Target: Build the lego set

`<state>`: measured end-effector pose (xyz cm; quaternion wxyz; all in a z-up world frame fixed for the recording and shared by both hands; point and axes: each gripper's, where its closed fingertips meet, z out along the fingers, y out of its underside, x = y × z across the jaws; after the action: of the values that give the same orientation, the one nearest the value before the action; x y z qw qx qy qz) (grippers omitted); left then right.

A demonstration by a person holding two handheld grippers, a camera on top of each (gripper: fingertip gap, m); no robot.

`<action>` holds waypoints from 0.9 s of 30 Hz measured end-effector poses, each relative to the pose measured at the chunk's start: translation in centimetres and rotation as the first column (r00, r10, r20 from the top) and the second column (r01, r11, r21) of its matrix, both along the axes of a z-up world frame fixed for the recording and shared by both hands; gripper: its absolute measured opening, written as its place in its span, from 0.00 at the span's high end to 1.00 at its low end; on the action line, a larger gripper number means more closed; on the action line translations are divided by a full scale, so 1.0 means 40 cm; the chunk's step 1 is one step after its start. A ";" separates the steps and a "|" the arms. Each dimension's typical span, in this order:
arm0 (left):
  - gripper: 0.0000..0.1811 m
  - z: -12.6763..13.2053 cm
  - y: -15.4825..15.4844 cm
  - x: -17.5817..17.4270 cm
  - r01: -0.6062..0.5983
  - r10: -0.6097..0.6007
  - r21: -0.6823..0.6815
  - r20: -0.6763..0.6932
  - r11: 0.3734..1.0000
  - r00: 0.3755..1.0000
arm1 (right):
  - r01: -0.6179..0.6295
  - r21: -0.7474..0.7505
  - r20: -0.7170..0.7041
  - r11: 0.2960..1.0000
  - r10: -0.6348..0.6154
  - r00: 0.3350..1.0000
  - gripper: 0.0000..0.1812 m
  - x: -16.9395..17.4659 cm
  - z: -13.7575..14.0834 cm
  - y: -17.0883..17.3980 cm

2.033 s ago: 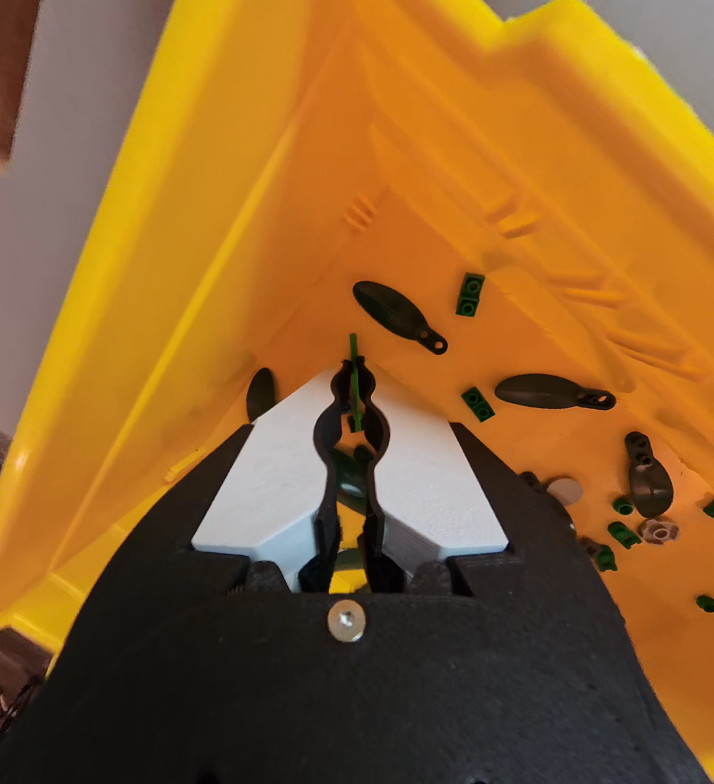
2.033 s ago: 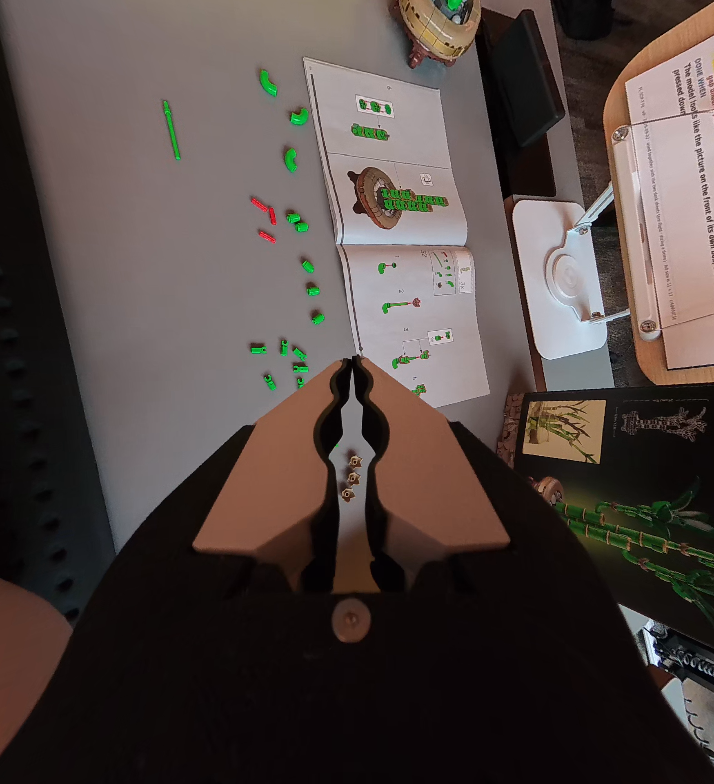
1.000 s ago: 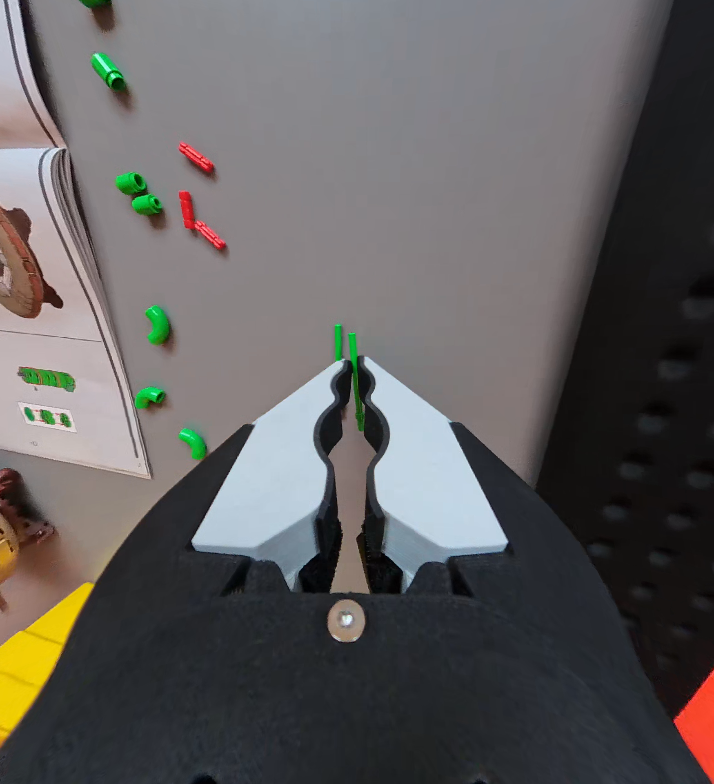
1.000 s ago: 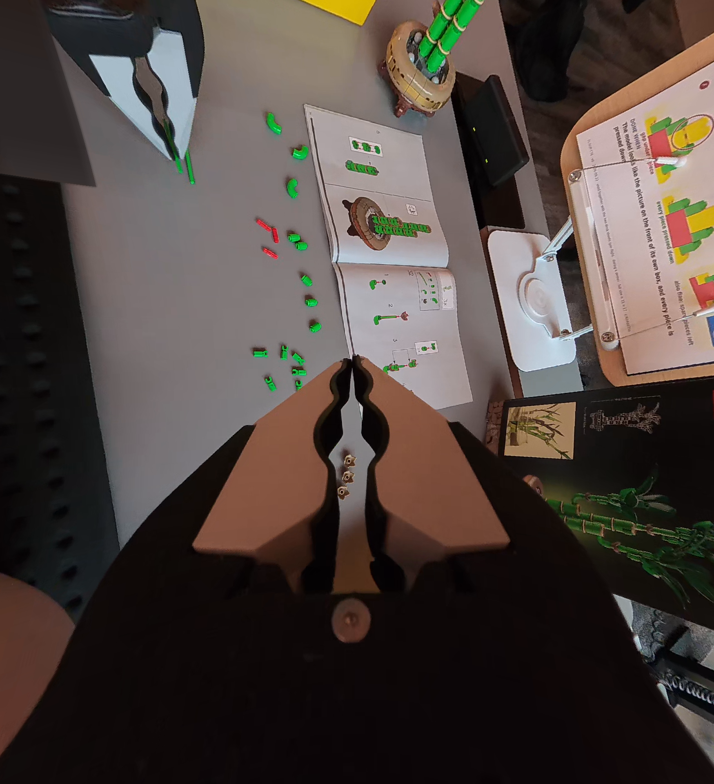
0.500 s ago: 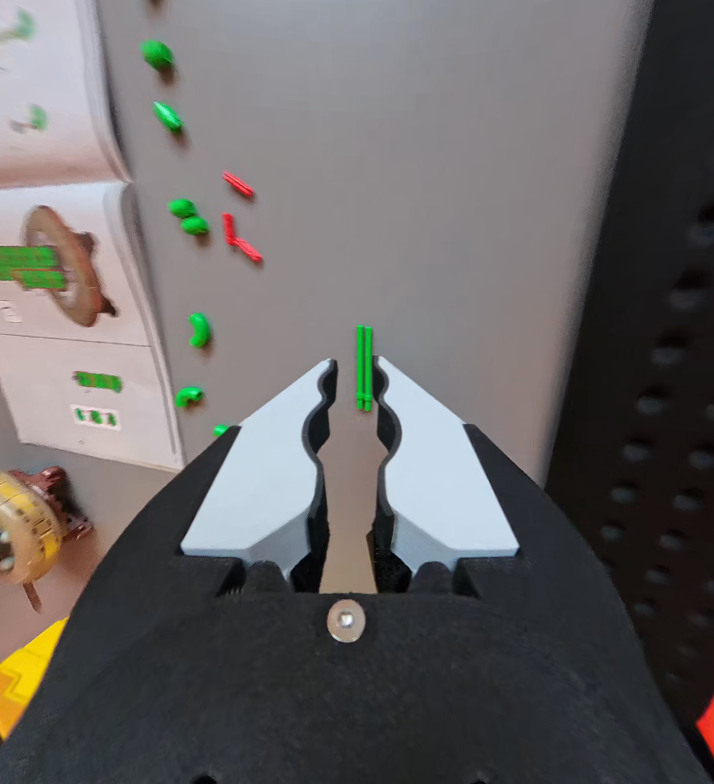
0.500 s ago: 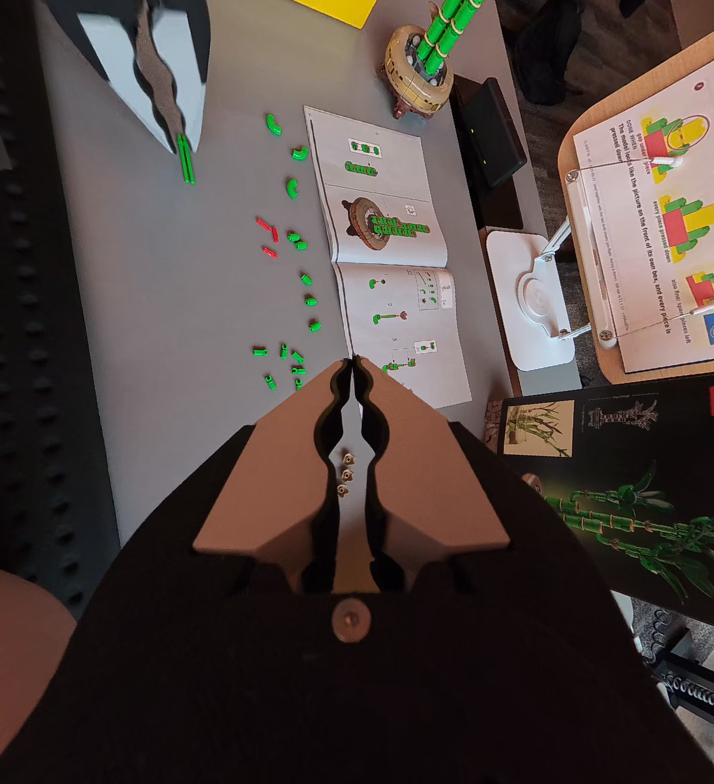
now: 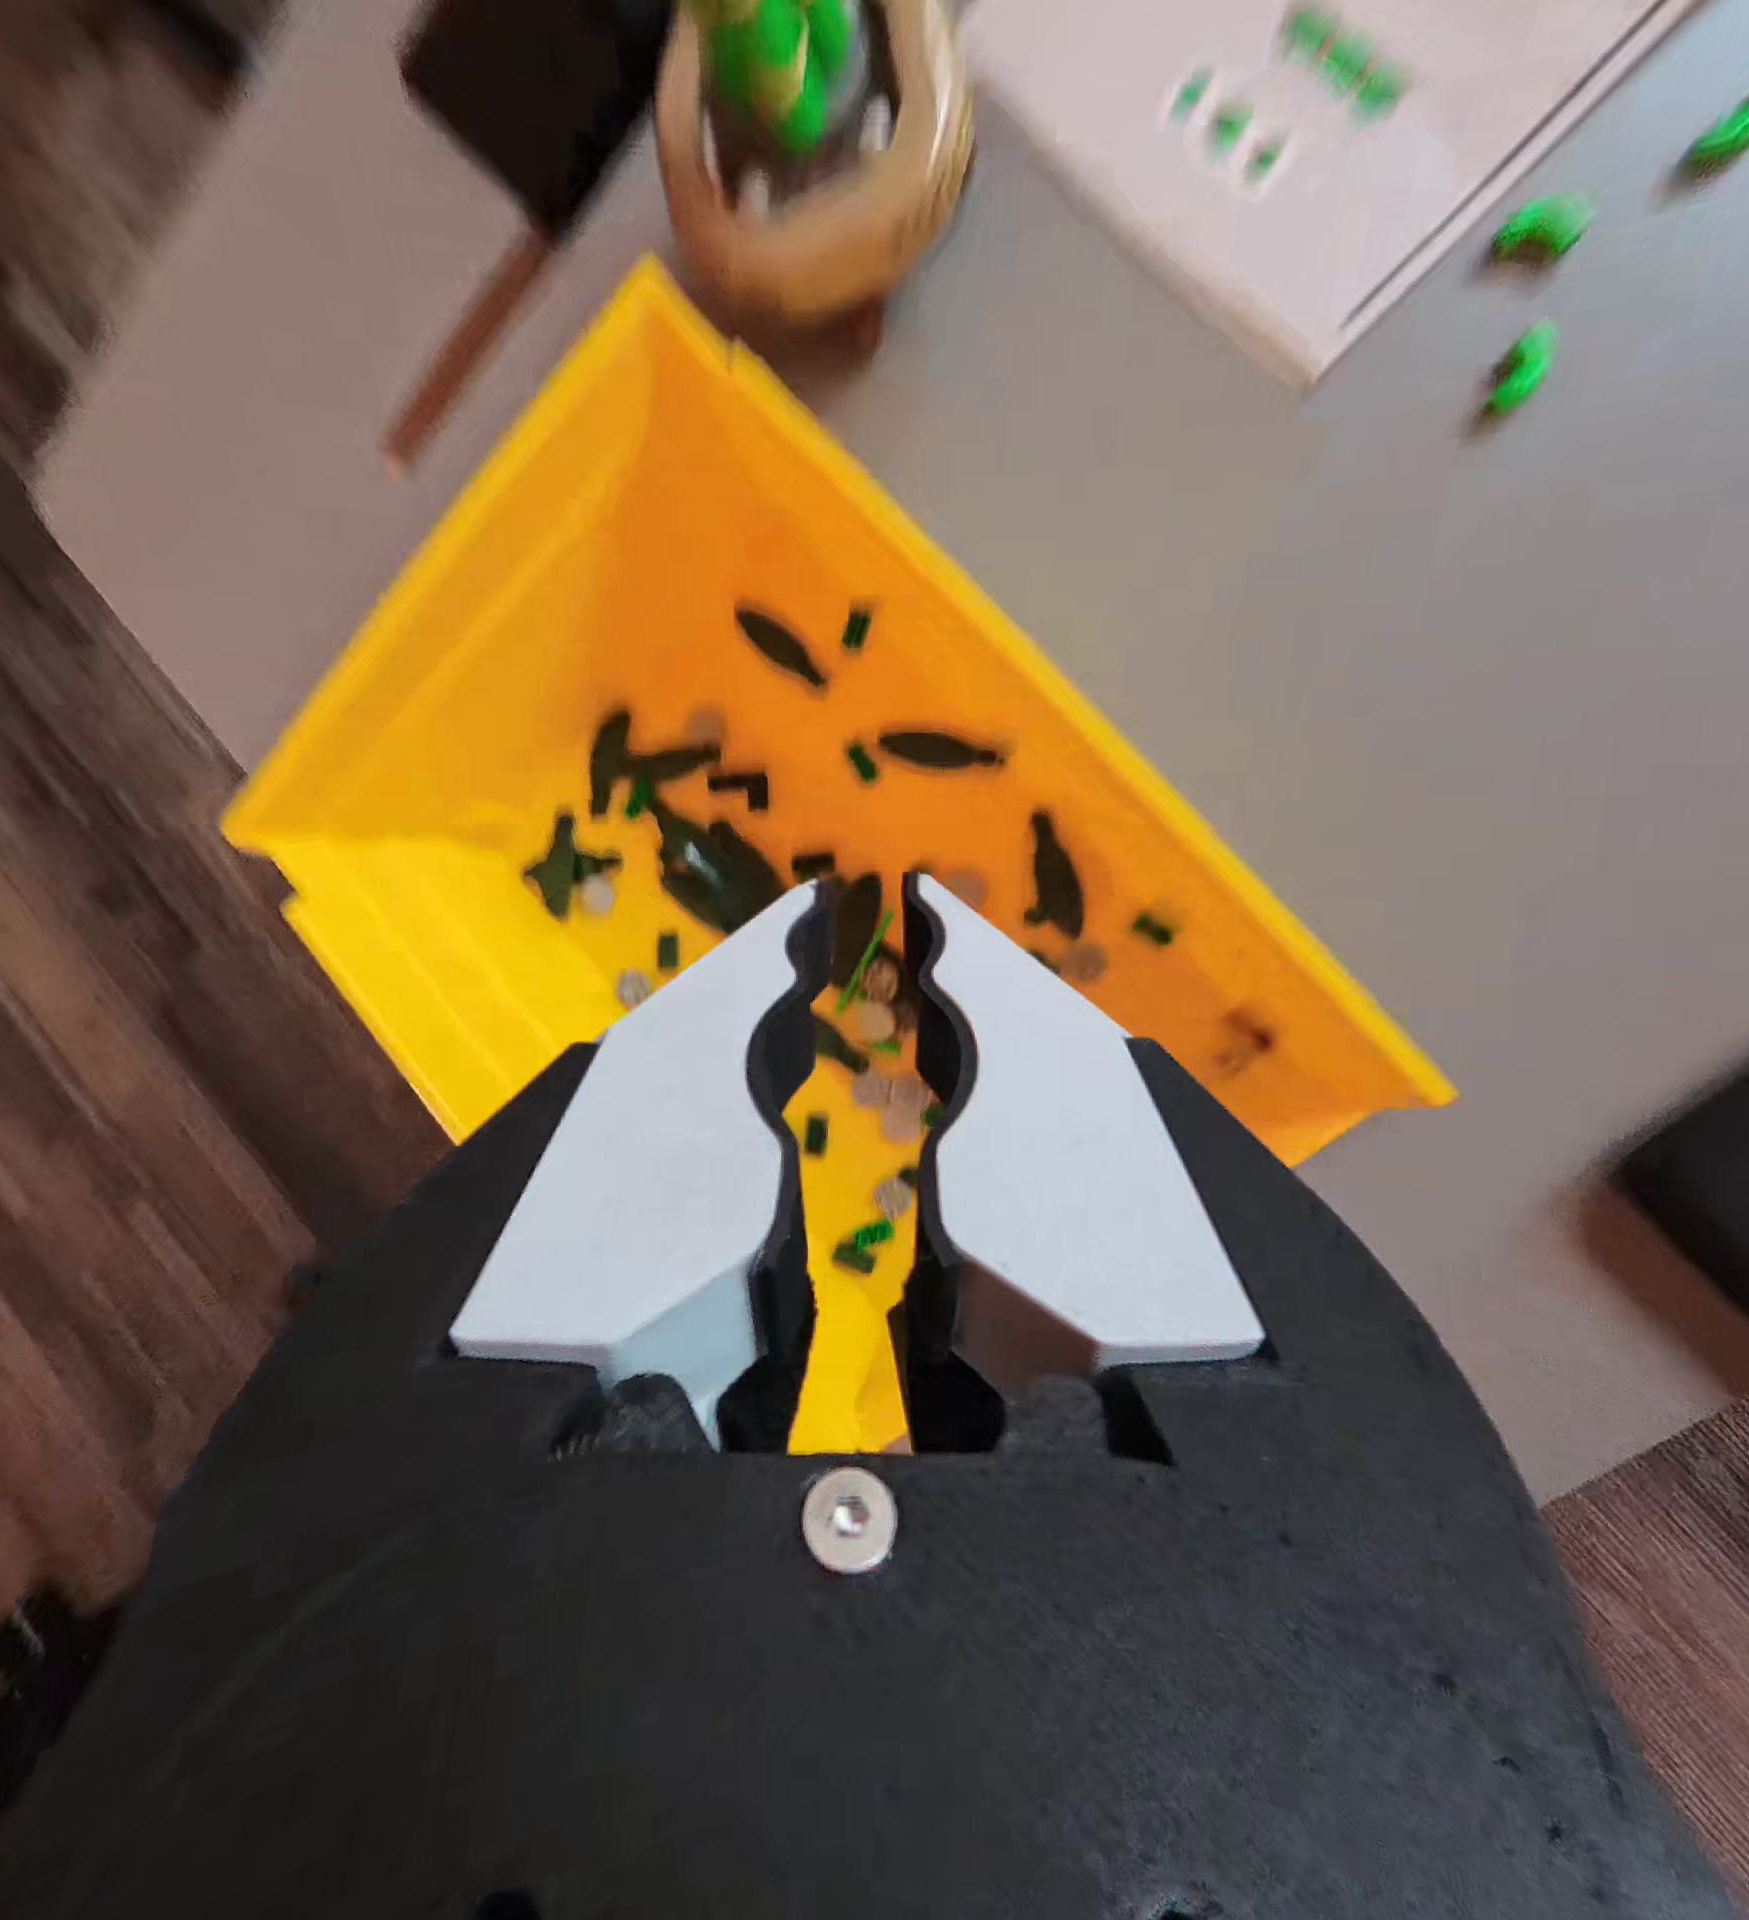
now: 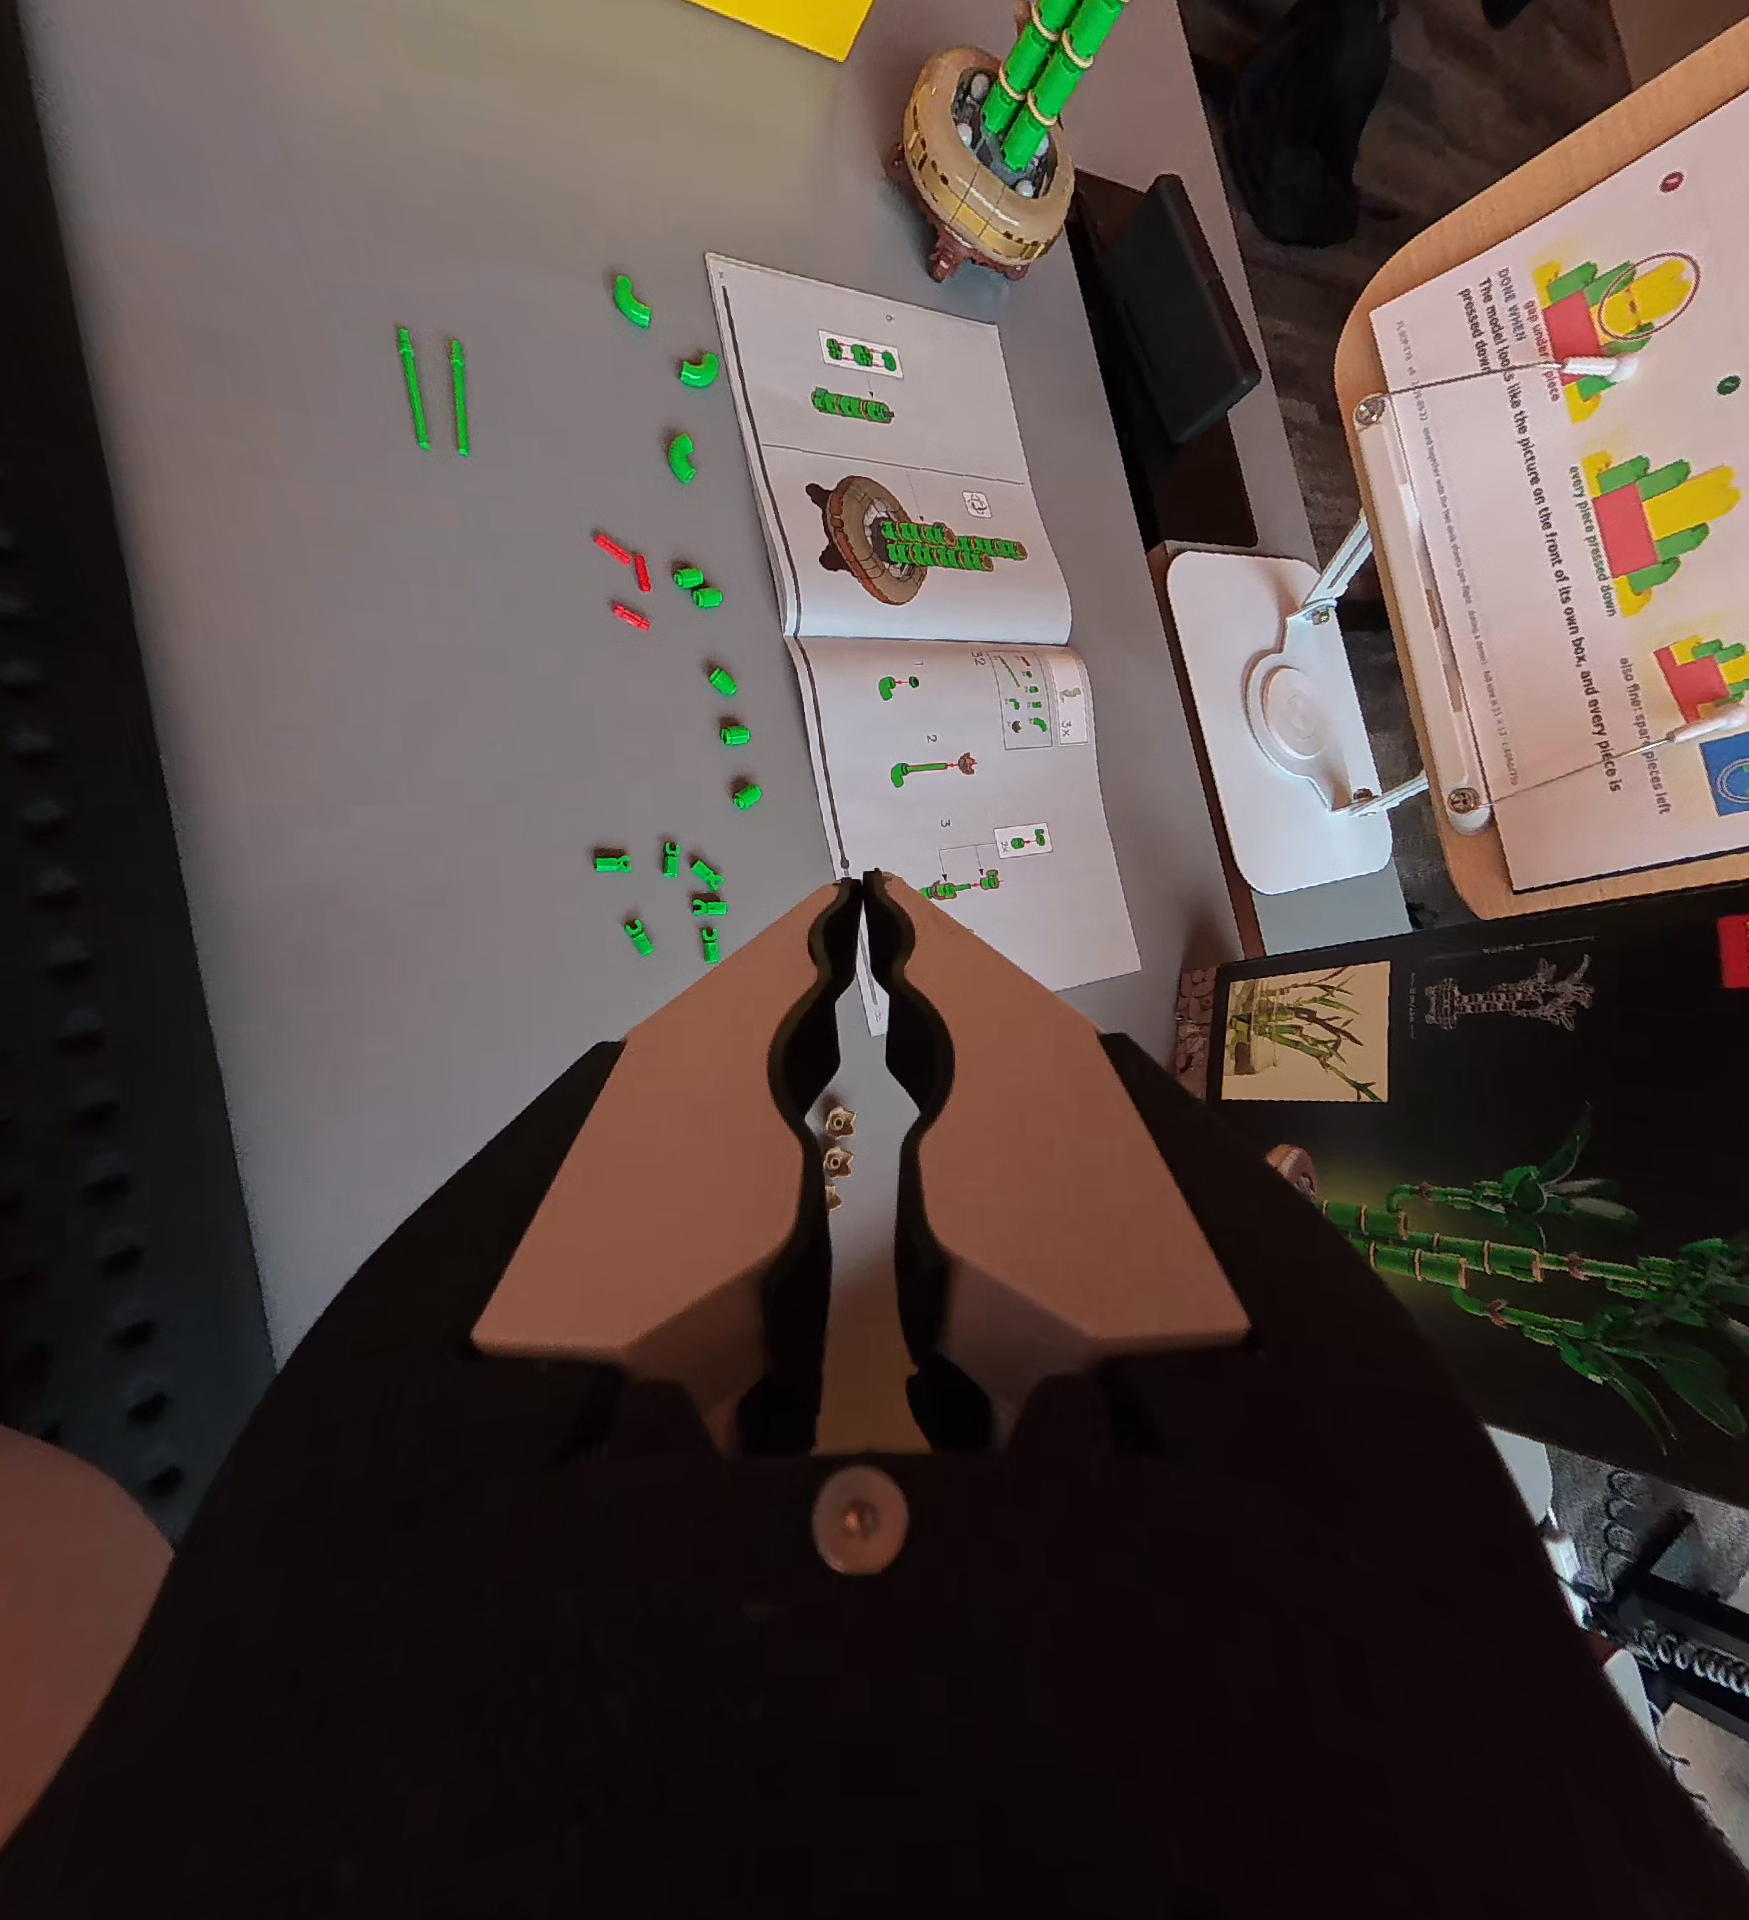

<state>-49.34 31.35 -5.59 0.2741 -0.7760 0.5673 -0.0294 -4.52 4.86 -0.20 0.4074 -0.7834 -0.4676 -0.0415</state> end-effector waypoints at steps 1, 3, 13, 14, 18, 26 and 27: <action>0.95 -0.044 0.018 -0.031 -0.027 0.026 -0.035 -0.034 0.999 0.999 | 0.000 -0.008 0.003 1.000 0.000 1.000 1.00 -0.002 -0.005 0.005; 0.95 -0.123 0.035 -0.069 -0.044 0.035 -0.096 -0.092 0.994 0.995 | -0.001 -0.028 0.009 1.000 0.001 1.000 1.00 -0.008 -0.018 0.013; 0.96 -0.307 0.071 -0.124 0.049 -0.089 -0.130 -0.325 0.990 0.942 | 0.013 -0.100 0.037 0.995 -0.009 0.999 1.00 -0.021 -0.065 0.032; 0.96 -0.313 0.077 -0.135 0.052 -0.094 -0.130 -0.344 0.990 0.934 | 0.013 -0.105 0.038 0.994 -0.009 0.999 1.00 -0.021 -0.068 0.034; 0.96 -0.339 0.084 -0.162 0.044 -0.107 -0.174 -0.373 0.984 0.922 | 0.012 -0.117 0.042 0.993 -0.007 0.999 1.00 -0.023 -0.076 0.038; 0.94 -0.358 0.082 -0.151 0.017 -0.097 -0.270 -0.286 0.963 0.953 | 0.019 -0.127 0.047 0.992 -0.013 0.999 1.00 -0.019 -0.081 0.039; 0.95 -0.359 0.081 -0.150 0.015 -0.096 -0.280 -0.280 0.960 0.955 | 0.020 -0.127 0.047 0.992 -0.014 0.999 1.00 -0.019 -0.081 0.039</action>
<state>-55.35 34.61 -19.93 0.0764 -0.7859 0.6136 -0.0012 -5.26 6.41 -3.46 0.3453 -0.8106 -0.4718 -0.0329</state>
